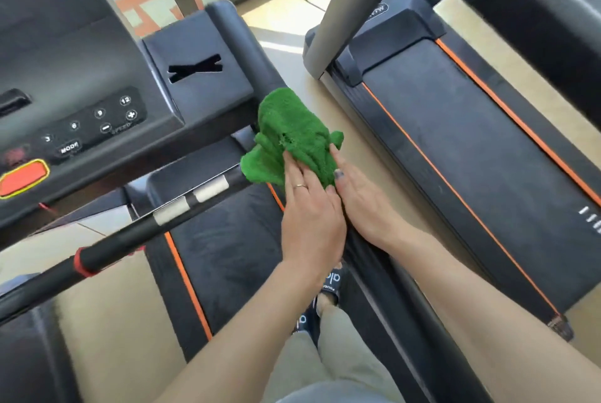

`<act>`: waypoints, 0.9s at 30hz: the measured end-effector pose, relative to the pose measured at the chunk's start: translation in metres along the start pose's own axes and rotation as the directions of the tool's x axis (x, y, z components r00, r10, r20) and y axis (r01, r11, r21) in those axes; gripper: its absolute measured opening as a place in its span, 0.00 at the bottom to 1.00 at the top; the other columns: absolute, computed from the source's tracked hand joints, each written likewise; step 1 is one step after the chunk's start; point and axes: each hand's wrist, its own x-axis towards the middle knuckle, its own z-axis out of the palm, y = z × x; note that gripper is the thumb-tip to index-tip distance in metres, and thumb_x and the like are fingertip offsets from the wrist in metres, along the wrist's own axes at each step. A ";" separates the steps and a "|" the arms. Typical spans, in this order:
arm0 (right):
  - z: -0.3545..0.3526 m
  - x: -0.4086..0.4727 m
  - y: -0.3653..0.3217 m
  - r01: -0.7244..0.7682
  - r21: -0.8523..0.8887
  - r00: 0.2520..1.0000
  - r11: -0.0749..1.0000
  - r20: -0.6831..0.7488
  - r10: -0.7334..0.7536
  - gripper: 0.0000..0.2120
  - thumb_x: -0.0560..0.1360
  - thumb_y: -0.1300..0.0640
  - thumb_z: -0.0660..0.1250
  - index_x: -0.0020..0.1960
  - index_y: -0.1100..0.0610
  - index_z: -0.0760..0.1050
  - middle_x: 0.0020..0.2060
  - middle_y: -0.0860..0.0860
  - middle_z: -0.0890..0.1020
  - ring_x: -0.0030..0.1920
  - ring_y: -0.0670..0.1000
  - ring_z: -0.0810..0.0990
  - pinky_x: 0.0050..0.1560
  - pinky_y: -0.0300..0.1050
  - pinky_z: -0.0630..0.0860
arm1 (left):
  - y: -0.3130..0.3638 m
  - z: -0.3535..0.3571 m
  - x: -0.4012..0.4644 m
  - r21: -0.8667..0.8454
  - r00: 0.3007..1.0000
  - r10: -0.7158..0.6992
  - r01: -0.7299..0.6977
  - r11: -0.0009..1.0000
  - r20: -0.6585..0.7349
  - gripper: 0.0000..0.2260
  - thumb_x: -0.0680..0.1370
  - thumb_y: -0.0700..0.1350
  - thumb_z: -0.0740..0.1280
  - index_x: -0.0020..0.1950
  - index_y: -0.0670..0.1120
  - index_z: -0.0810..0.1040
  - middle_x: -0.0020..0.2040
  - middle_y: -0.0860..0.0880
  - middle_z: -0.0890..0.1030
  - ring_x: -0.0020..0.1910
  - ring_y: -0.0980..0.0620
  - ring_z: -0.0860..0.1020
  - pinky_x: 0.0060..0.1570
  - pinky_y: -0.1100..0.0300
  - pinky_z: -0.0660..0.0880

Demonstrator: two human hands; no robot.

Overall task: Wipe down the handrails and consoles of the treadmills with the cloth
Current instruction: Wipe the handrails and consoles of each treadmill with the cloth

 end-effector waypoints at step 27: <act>-0.022 -0.168 0.062 -0.138 0.000 0.990 0.990 -0.002 0.138 0.22 0.86 0.49 0.53 0.78 0.34 0.58 0.76 0.40 0.66 0.75 0.41 0.63 0.66 0.30 0.56 | -0.004 0.073 -0.157 -0.552 0.969 -0.202 0.247 0.797 0.141 0.23 0.83 0.54 0.54 0.73 0.43 0.66 0.71 0.45 0.73 0.69 0.51 0.71 0.73 0.52 0.65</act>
